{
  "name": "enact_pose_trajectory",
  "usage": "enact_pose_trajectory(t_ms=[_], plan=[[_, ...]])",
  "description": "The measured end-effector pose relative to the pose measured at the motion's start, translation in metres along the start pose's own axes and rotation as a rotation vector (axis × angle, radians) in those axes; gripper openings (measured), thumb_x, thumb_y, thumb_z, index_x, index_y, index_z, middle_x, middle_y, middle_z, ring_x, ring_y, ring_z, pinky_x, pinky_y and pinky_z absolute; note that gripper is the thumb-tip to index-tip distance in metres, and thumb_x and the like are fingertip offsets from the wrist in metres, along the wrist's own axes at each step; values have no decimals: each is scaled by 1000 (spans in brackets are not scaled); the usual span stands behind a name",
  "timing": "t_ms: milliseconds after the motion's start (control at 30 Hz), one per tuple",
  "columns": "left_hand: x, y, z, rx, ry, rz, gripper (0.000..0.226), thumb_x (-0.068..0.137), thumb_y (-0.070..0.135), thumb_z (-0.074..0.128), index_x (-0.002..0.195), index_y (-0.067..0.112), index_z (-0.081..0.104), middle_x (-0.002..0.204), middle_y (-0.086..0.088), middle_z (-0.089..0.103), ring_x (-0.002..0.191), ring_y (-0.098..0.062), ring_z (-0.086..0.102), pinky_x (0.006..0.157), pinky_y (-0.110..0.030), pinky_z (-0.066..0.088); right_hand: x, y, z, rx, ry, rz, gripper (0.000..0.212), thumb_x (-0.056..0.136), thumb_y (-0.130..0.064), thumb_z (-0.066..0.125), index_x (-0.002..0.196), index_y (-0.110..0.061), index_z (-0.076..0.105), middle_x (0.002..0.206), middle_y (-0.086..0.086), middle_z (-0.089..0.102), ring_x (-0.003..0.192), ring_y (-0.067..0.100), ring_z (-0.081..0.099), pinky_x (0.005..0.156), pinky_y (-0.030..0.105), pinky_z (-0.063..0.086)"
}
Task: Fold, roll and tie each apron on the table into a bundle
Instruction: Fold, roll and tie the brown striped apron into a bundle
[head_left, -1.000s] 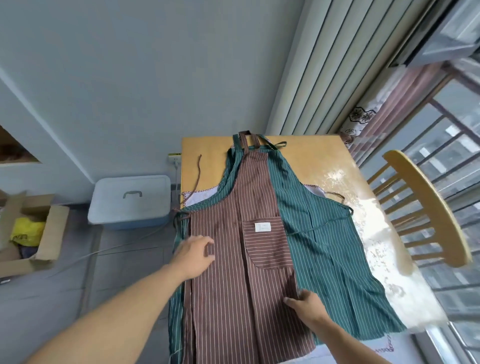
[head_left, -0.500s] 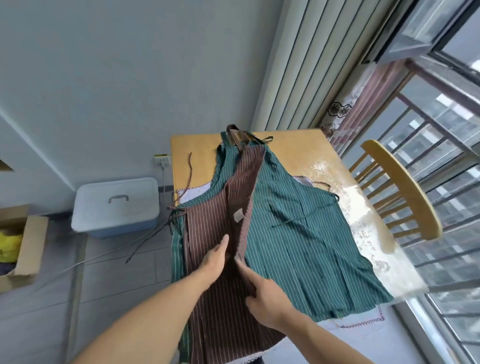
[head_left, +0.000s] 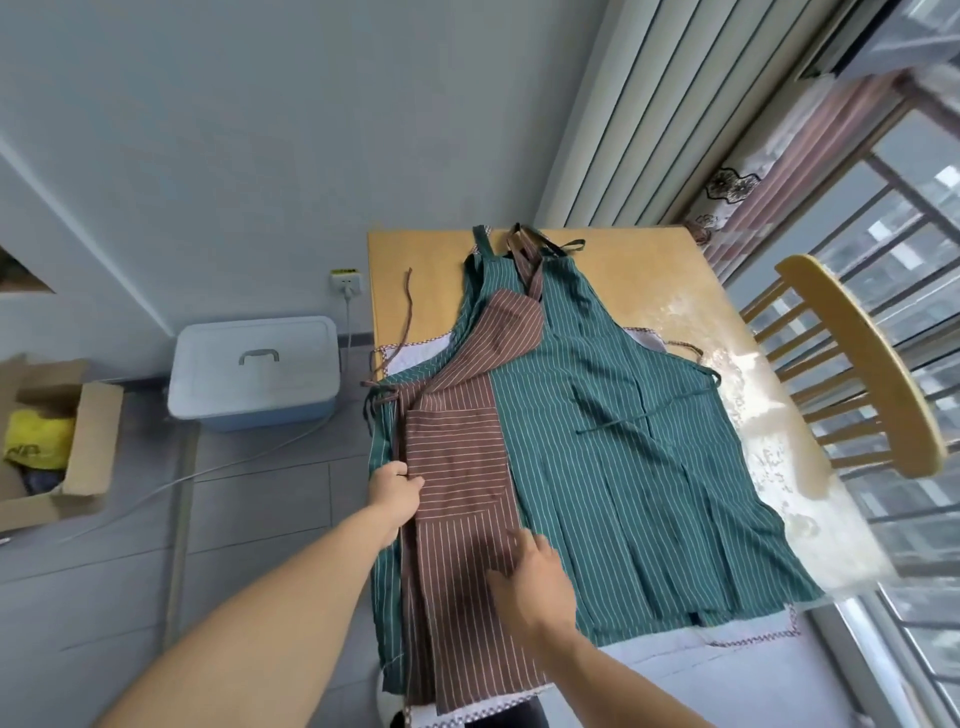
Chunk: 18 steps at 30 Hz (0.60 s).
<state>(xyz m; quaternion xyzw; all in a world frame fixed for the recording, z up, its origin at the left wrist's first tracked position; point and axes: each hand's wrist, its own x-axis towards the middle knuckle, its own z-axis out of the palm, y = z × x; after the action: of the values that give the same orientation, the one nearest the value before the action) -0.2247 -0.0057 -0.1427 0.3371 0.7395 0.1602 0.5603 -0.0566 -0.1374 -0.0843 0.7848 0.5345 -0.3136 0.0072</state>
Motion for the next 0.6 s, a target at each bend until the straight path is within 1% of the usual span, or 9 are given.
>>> enact_pose_trajectory(t_ms=[67,133,233,267,333,400,467,533,600], plan=[[-2,2,1,28,23,8,43,100,7,58,142,4,50,141,-14,56,126,-31,55,109,-39,43,10,18,-5,-38,-37,105,57,93,-44,68,142,-26,44,134,-8,55,119,12,54,94,31,52],[2,0,1,35,24,-3,44,100,8,59,143,5,50,143,-14,55,128,-32,54,112,-41,42,17,31,-5,-27,-159,218,53,89,-53,70,130,-25,50,120,-7,62,104,13,62,81,31,53],[13,-5,0,-17,-14,-68,44,100,10,59,143,9,51,141,-13,57,123,-33,59,109,-49,47,19,41,-4,31,-327,271,36,90,-53,70,89,-22,51,79,-8,61,63,6,57,56,21,48],[14,-4,0,-15,-19,-76,42,100,9,59,141,9,52,139,-14,58,121,-33,60,107,-49,48,20,43,-3,66,-382,256,35,92,-49,70,82,-23,49,74,-7,58,58,4,55,53,18,47],[8,-3,1,30,-5,-66,40,101,8,57,140,6,52,141,-14,55,123,-33,58,109,-44,47,20,44,-4,195,-480,256,25,93,-38,72,95,-17,59,88,0,69,75,9,68,66,21,58],[3,-1,4,115,22,-37,44,102,9,55,145,5,46,147,-15,49,130,-33,52,108,-39,41,19,43,-11,417,-558,332,31,93,-24,74,115,-6,63,109,10,74,99,21,73,90,38,61],[-4,2,7,183,24,-10,57,101,9,57,153,9,33,154,-14,41,133,-33,48,106,-38,41,12,37,-30,641,-613,384,29,92,-10,71,118,-3,61,110,13,75,101,27,73,93,44,60],[-10,7,10,293,15,45,85,95,8,67,160,17,13,160,-12,31,132,-31,50,93,-33,47,14,29,-48,807,-610,356,46,90,-1,70,132,-2,53,108,17,76,101,31,73,95,50,58],[-23,14,9,506,69,262,107,88,8,74,161,32,-1,165,-5,16,137,-28,45,87,-28,49,12,18,-77,974,-557,276,75,89,3,70,150,-27,37,103,21,76,91,34,74,90,52,59]])
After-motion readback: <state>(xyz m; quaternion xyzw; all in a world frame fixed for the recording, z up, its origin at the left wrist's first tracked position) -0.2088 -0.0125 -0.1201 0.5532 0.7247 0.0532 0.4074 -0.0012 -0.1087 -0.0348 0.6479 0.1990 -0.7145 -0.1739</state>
